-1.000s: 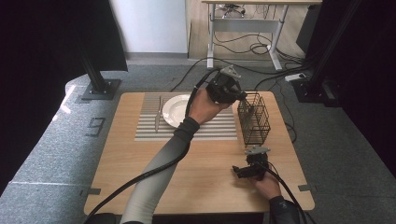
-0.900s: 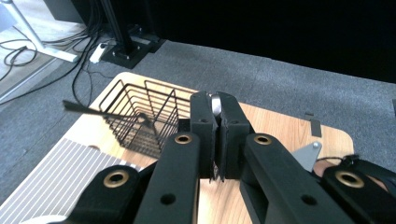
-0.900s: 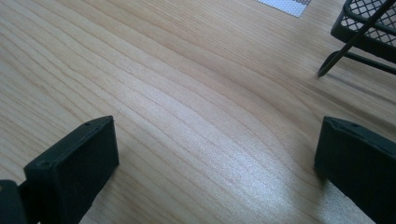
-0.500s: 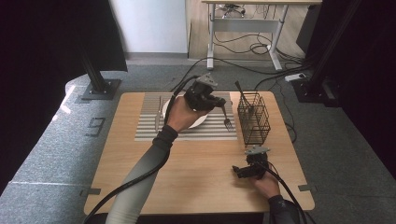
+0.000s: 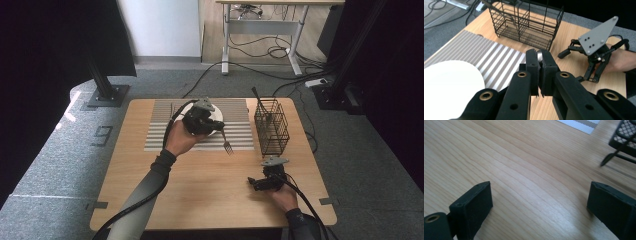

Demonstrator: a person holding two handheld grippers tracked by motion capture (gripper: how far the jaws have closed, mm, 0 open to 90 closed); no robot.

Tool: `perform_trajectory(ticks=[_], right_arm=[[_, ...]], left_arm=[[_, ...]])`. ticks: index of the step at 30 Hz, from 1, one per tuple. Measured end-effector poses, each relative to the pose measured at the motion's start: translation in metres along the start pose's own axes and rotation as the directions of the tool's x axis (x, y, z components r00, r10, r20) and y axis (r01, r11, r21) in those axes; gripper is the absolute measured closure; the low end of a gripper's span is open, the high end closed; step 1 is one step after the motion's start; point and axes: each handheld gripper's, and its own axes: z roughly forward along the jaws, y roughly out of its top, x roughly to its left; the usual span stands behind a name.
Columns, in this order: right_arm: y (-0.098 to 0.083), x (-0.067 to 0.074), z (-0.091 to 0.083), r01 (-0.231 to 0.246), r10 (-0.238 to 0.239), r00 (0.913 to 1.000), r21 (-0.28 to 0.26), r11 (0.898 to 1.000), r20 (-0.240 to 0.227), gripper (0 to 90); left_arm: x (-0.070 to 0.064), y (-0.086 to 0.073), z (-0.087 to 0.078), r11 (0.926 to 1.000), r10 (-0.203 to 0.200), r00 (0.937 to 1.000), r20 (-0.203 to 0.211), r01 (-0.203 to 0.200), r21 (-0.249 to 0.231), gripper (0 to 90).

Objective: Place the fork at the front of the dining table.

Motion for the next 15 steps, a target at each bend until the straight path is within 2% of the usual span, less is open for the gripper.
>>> perform_trajectory(ticks=[5, 8, 11, 13, 15], right_arm=[[0.008, 0.006, -0.001, -0.019, 0.018, 0.9986, -0.013, 1.000, -0.050, 8.1], [0.019, 0.012, -0.005, -0.013, 0.010, 0.9949, -0.037, 0.999, -0.100, 7.4], [0.033, 0.018, -0.008, 0.024, -0.032, 0.9926, -0.074, 0.997, -0.117, 13.1], [0.044, 0.022, -0.009, 0.059, -0.069, 0.9915, -0.093, 0.994, -0.110, 14.6], [0.054, 0.025, -0.010, 0.083, -0.096, 0.9878, -0.105, 0.991, -0.123, 21.4]], left_arm=[[-0.002, -0.012, 0.002, 1.0000, -0.005, 0.9999, 0.009, 0.005, 0.007, 86.8], [-0.005, -0.016, 0.004, 1.0000, -0.002, 0.9998, 0.018, 0.002, 0.009, 86.7], [-0.008, -0.018, 0.005, 0.9999, 0.008, 0.9997, 0.023, -0.009, 0.014, 86.7], [-0.010, -0.020, 0.006, 0.9997, 0.013, 0.9996, 0.025, -0.013, 0.020, 86.7], [-0.011, -0.021, 0.007, 0.9993, 0.022, 0.9994, 0.026, -0.023, 0.030, 86.7]])
